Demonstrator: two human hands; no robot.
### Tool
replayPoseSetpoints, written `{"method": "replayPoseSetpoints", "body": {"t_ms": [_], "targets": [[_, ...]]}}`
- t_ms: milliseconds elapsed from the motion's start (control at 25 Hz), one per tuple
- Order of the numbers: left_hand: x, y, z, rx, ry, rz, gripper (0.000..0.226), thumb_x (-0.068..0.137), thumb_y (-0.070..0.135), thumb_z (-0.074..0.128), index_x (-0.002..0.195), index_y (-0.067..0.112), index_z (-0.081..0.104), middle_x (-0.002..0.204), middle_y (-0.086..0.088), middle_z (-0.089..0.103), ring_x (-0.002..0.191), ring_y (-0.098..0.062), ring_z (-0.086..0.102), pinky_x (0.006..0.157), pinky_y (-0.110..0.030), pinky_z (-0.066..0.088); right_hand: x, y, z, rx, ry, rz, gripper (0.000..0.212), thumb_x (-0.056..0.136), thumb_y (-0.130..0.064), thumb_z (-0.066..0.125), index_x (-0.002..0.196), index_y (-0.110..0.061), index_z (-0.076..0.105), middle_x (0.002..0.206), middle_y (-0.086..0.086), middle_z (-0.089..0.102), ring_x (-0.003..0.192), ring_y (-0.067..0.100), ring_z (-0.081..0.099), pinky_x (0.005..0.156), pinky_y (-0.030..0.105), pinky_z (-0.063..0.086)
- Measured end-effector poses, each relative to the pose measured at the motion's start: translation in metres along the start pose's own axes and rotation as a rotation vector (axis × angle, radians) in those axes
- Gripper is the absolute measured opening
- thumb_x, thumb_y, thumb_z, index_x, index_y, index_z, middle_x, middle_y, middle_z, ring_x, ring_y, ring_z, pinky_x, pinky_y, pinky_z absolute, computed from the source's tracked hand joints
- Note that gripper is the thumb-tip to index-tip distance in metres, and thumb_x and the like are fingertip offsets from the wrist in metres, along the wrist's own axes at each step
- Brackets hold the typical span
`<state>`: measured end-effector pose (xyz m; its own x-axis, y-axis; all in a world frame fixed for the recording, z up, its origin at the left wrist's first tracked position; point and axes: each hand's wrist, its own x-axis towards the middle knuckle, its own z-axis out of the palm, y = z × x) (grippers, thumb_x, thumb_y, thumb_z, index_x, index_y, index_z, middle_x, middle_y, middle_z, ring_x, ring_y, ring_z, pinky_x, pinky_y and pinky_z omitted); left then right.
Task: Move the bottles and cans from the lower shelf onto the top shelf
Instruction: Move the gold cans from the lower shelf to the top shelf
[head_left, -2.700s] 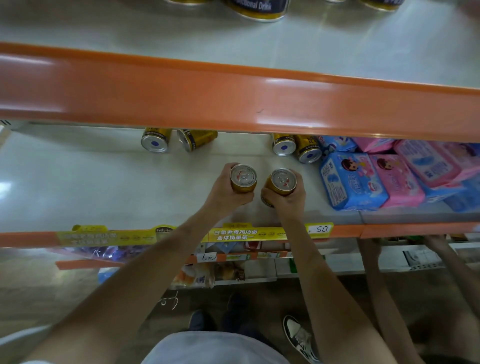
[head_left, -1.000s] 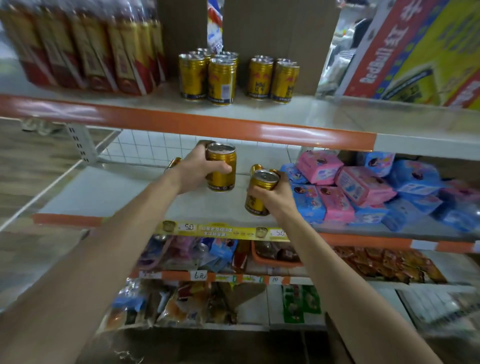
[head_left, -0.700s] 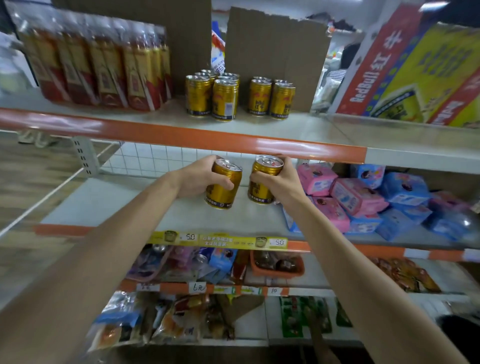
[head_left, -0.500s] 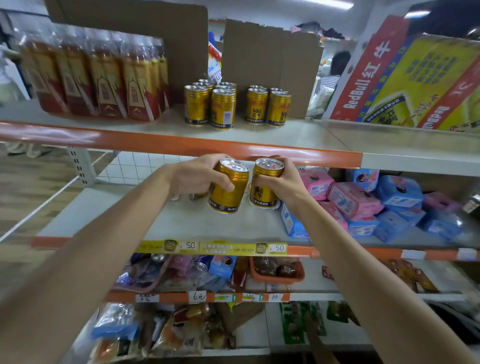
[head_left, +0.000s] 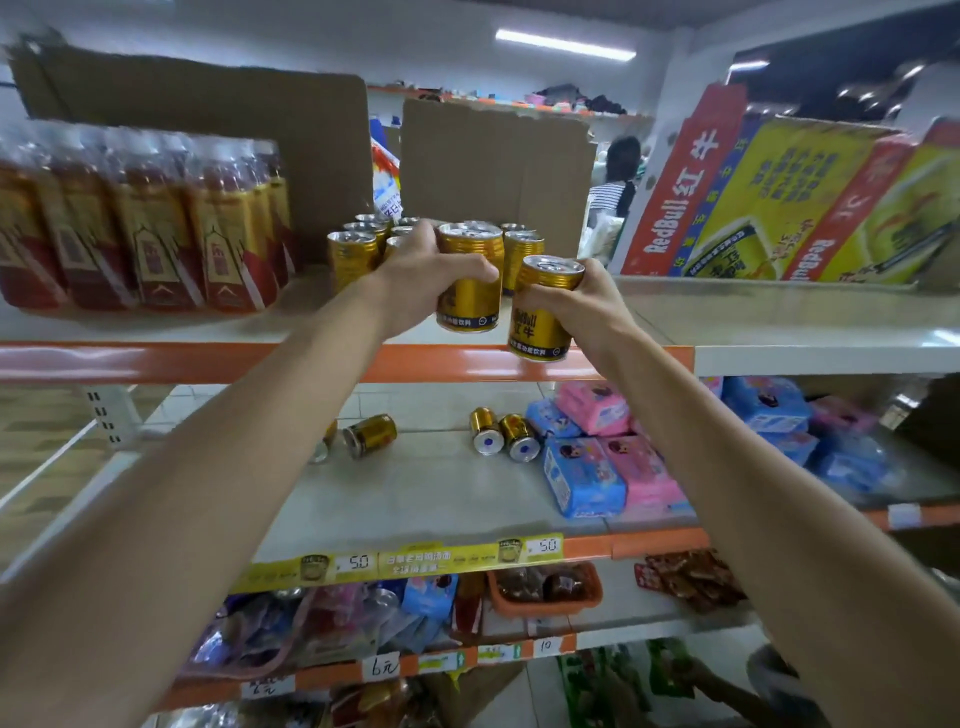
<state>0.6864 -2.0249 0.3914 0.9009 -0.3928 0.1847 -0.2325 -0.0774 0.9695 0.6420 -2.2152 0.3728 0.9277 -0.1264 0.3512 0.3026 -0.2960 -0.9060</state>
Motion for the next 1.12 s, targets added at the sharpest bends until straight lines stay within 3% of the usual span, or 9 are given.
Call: {"method": "replayPoseSetpoints", "body": {"t_ms": [120, 320, 520, 640, 800, 960, 1120], "targets": [[0.015, -0.014, 0.014, 0.068, 0.143, 0.013, 0.067, 0.075, 0.025, 0.080, 0.126, 0.016, 0.038, 0.119, -0.006, 0.054, 0.110, -0.019, 0.057, 0.081, -0.031, 0.053, 0.017, 0.006, -0.006, -0.006, 0.054, 0.004, 0.013, 0.069, -0.003, 0.078, 0.079, -0.010, 0.070, 0.075, 0.003, 0.068, 0.068, 0.013, 0.064, 0.068, 0.028, 0.054], [0.046, -0.028, 0.030, 0.088, 0.238, -0.028, 0.075, 0.071, 0.026, 0.082, 0.131, 0.016, 0.037, 0.122, -0.006, 0.054, 0.112, -0.023, 0.055, 0.096, -0.043, 0.051, 0.045, 0.027, -0.022, -0.039, 0.065, 0.031, 0.024, 0.067, -0.008, 0.078, 0.088, 0.003, 0.070, 0.076, 0.006, 0.068, 0.068, 0.015, 0.063, 0.068, 0.031, 0.053], [0.065, -0.031, 0.045, 0.139, 0.327, -0.029, 0.076, 0.074, 0.026, 0.081, 0.134, 0.016, 0.036, 0.121, -0.004, 0.053, 0.111, -0.021, 0.054, 0.088, -0.036, 0.050, 0.070, 0.042, -0.028, -0.035, 0.086, 0.084, 0.049, 0.060, -0.018, 0.084, 0.105, -0.006, 0.067, 0.091, 0.005, 0.073, 0.079, 0.015, 0.069, 0.069, 0.029, 0.056], [0.077, -0.036, 0.050, 0.139, 0.355, -0.039, 0.077, 0.077, 0.021, 0.080, 0.136, 0.014, 0.032, 0.122, -0.005, 0.051, 0.110, -0.020, 0.053, 0.085, -0.032, 0.047, 0.080, 0.051, -0.026, -0.053, 0.041, 0.086, 0.046, 0.056, -0.021, 0.085, 0.097, -0.009, 0.068, 0.089, 0.003, 0.073, 0.077, 0.013, 0.069, 0.063, 0.025, 0.054], [0.091, -0.044, 0.050, 0.130, 0.396, -0.053, 0.077, 0.071, 0.020, 0.083, 0.131, 0.015, 0.034, 0.123, -0.008, 0.054, 0.111, -0.023, 0.057, 0.095, -0.041, 0.051, 0.091, 0.059, -0.015, -0.026, 0.046, 0.107, 0.073, 0.044, -0.028, 0.087, 0.109, -0.006, 0.062, 0.096, 0.006, 0.073, 0.083, 0.015, 0.071, 0.061, 0.025, 0.051], [0.102, -0.049, 0.045, 0.084, 0.452, -0.051, 0.076, 0.058, 0.022, 0.084, 0.118, 0.018, 0.038, 0.118, -0.010, 0.058, 0.108, -0.024, 0.061, 0.091, -0.041, 0.054, 0.104, 0.066, -0.005, 0.014, 0.064, 0.126, 0.069, 0.051, -0.023, 0.088, 0.112, -0.008, 0.060, 0.098, 0.004, 0.071, 0.087, 0.015, 0.070, 0.064, 0.024, 0.053], [0.113, -0.057, 0.042, 0.099, 0.458, -0.042, 0.066, 0.069, 0.014, 0.082, 0.117, 0.018, 0.037, 0.117, -0.009, 0.057, 0.107, -0.023, 0.060, 0.088, -0.038, 0.052, 0.115, 0.076, 0.000, 0.041, 0.072, 0.117, 0.084, 0.040, -0.035, 0.087, 0.114, -0.007, 0.061, 0.100, 0.006, 0.073, 0.087, 0.016, 0.073, 0.070, 0.031, 0.060]]}}
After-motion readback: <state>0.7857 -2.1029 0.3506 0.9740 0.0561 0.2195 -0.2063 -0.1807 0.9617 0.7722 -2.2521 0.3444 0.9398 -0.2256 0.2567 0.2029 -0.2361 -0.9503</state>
